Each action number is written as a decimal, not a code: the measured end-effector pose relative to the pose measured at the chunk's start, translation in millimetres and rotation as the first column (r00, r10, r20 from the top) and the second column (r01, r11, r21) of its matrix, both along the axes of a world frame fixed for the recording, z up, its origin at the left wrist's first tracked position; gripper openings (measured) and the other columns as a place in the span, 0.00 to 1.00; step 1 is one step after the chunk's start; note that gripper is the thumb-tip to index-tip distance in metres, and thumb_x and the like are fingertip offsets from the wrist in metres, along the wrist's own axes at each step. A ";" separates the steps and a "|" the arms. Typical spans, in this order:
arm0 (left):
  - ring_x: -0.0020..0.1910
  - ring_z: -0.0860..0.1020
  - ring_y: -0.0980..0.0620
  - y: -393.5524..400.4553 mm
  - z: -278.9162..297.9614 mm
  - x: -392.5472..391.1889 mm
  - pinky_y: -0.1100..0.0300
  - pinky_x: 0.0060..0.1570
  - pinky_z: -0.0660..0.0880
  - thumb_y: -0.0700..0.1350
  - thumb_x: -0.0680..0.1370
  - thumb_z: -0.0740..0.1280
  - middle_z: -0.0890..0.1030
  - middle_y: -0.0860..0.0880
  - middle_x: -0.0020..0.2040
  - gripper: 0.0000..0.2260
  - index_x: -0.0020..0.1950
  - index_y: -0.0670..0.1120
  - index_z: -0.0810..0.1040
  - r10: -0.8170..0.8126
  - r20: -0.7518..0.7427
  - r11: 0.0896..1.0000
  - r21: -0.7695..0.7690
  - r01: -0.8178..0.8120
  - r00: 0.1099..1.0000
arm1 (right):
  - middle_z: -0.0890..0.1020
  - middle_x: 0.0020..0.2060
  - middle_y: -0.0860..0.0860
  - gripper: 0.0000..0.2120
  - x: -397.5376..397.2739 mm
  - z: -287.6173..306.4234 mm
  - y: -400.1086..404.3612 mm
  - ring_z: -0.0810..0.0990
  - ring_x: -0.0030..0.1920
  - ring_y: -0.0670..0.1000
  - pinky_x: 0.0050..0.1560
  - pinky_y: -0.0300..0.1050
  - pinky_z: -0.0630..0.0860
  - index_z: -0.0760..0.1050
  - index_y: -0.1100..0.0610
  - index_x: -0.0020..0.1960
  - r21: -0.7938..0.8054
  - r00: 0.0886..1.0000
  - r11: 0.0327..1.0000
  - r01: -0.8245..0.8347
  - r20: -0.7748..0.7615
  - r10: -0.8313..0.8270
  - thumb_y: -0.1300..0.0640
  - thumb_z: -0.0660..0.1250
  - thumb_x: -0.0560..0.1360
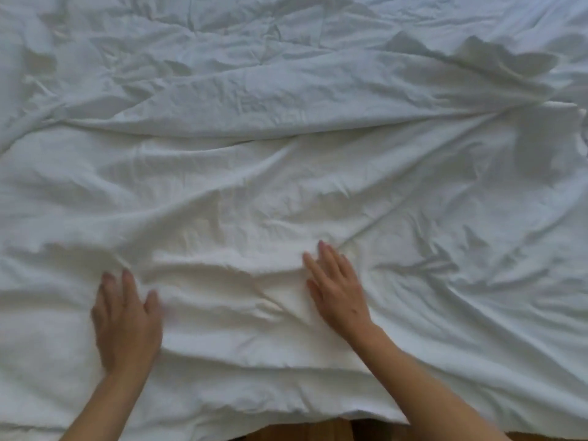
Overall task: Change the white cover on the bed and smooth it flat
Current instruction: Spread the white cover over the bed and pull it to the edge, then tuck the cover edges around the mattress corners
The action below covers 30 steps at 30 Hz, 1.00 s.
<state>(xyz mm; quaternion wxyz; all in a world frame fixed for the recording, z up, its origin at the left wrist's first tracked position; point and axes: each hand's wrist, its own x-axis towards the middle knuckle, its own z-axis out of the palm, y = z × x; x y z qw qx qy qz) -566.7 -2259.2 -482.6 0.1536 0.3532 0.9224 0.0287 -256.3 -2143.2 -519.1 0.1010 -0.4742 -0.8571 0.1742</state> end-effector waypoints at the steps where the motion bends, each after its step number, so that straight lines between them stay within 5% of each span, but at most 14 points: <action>1: 0.73 0.59 0.34 8.2 -13.2 30.6 0.36 0.69 0.60 0.49 0.82 0.56 0.59 0.32 0.74 0.25 0.75 0.37 0.61 -0.113 0.103 0.993 -0.020 0.115 0.988 | 0.67 0.72 0.60 0.23 43.1 -8.2 8.7 0.64 0.71 0.59 0.68 0.58 0.67 0.70 0.57 0.71 -0.080 0.991 0.995 0.063 0.121 -0.053 0.51 0.58 0.78; 6: 0.68 0.68 0.32 32.5 -20.6 204.2 0.34 0.61 0.68 0.58 0.75 0.54 0.68 0.32 0.69 0.32 0.72 0.38 0.69 -0.493 0.385 0.760 -0.245 0.602 0.780 | 0.47 0.78 0.55 0.33 202.3 -11.2 -10.9 0.46 0.78 0.56 0.75 0.54 0.39 0.44 0.54 0.79 -0.233 0.792 0.851 0.470 0.537 -0.290 0.39 0.40 0.78; 9: 0.76 0.57 0.39 24.3 7.3 270.5 0.43 0.71 0.61 0.60 0.79 0.55 0.58 0.40 0.77 0.33 0.78 0.43 0.57 -0.640 0.456 0.603 -0.199 0.772 0.618 | 0.42 0.78 0.57 0.33 232.8 18.0 -33.8 0.42 0.78 0.57 0.76 0.57 0.46 0.37 0.56 0.78 -0.334 0.700 0.723 0.605 0.656 -0.282 0.41 0.44 0.82; 12: 0.78 0.49 0.44 26.5 47.8 288.2 0.51 0.74 0.55 0.59 0.82 0.55 0.46 0.44 0.80 0.32 0.80 0.49 0.44 -0.508 0.598 0.601 -0.270 0.752 0.620 | 0.44 0.78 0.58 0.32 237.0 61.8 -46.8 0.44 0.78 0.58 0.75 0.57 0.53 0.41 0.54 0.79 -0.555 0.761 0.575 0.601 0.617 -0.199 0.44 0.50 0.82; 15: 0.76 0.57 0.42 30.6 101.5 292.7 0.50 0.70 0.62 0.55 0.82 0.56 0.53 0.43 0.79 0.29 0.80 0.48 0.50 -0.470 0.556 0.639 -0.321 0.699 0.685 | 0.54 0.77 0.57 0.29 241.3 124.3 -58.6 0.54 0.76 0.57 0.73 0.53 0.56 0.53 0.56 0.78 -0.664 0.791 0.429 0.612 0.504 -0.347 0.45 0.55 0.82; 19: 0.71 0.66 0.43 43.2 170.3 311.2 0.50 0.64 0.68 0.51 0.82 0.56 0.64 0.44 0.75 0.25 0.78 0.46 0.58 -0.534 0.512 0.618 -0.307 0.724 0.673 | 0.67 0.73 0.54 0.24 246.7 203.4 -80.6 0.65 0.72 0.56 0.69 0.50 0.63 0.64 0.57 0.74 -0.685 0.756 0.396 0.611 0.357 -0.549 0.51 0.58 0.81; 26: 0.64 0.74 0.44 29.4 220.9 344.8 0.54 0.57 0.72 0.49 0.82 0.57 0.74 0.43 0.68 0.20 0.74 0.45 0.65 -0.632 0.570 0.474 -0.251 0.844 0.525 | 0.75 0.65 0.56 0.19 286.4 279.7 -154.9 0.74 0.62 0.57 0.54 0.45 0.71 0.69 0.57 0.70 -0.710 0.578 0.146 0.689 0.416 -0.702 0.53 0.57 0.80; 30: 0.63 0.75 0.45 13.2 224.5 353.8 0.56 0.57 0.72 0.47 0.82 0.56 0.75 0.43 0.67 0.19 0.72 0.44 0.67 -0.631 0.626 0.388 -0.257 0.885 0.458 | 0.77 0.62 0.53 0.16 298.2 292.5 -207.9 0.75 0.62 0.55 0.58 0.47 0.72 0.73 0.54 0.64 -0.677 0.404 0.018 0.736 0.417 -0.814 0.52 0.58 0.80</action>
